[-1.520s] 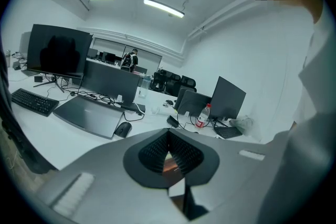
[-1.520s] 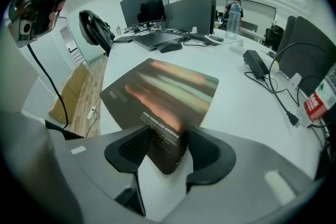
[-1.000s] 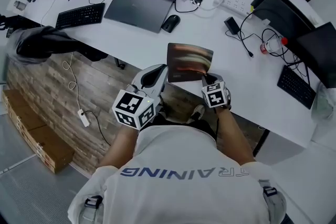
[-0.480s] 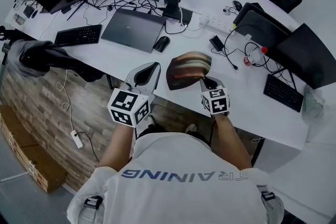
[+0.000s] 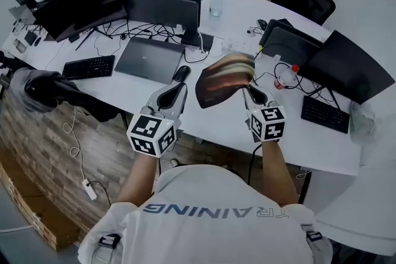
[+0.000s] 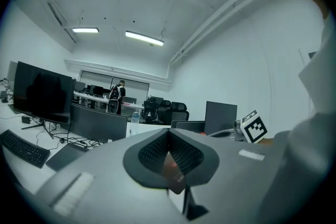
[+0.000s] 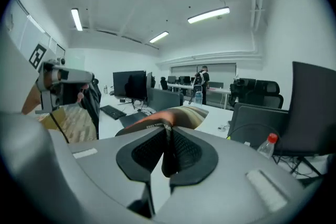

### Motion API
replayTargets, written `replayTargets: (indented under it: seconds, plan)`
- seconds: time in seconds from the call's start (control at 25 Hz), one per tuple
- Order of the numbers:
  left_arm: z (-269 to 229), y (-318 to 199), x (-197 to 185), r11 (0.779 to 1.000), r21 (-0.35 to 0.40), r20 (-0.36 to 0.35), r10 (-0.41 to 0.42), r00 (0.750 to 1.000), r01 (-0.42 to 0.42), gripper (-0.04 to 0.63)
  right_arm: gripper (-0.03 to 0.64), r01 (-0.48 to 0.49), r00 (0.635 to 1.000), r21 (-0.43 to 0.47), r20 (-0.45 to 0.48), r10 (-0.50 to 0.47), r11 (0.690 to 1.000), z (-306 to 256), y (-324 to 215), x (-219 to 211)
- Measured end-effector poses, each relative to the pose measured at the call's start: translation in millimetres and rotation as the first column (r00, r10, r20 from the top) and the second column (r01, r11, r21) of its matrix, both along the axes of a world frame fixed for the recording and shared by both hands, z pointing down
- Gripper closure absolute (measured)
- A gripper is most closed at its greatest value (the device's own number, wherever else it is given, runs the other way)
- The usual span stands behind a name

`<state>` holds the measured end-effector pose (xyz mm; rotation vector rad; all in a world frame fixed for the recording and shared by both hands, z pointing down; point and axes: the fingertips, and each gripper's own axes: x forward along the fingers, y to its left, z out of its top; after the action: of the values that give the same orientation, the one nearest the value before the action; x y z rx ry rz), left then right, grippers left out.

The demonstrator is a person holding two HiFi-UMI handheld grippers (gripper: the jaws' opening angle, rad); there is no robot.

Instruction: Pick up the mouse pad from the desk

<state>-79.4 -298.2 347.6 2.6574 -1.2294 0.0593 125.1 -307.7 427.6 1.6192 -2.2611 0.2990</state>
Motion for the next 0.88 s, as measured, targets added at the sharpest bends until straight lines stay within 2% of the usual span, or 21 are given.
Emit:
replayTargets:
  seconds: [0.24, 0.4, 0.56, 0.88]
  plan:
    - [-17, -2, 2, 0.999, 0.037, -0.028, 0.001, 1.0, 0.0, 0.595, 0.563, -0.074, 0.996, 0.199, 0.068, 0.061, 0.977, -93, 13, 19]
    - [-24, -1, 3, 0.999, 0.049, -0.038, 0.008, 0.999, -0.006, 0.595, 0.561, -0.105, 0.993, 0.278, 0.086, 0.084, 0.955, -130, 25, 25]
    - [-30, 1, 4, 0.998, 0.065, -0.051, 0.011, 0.999, -0.008, 0.595, 0.563, -0.105, 0.992, 0.301, 0.097, 0.079, 0.948, -140, 34, 25]
    - [-34, 5, 2, 0.997, 0.08, -0.063, 0.002, 0.998, 0.003, 0.595, 0.563, -0.088, 0.993, 0.285, 0.105, 0.06, 0.955, -135, 40, 21]
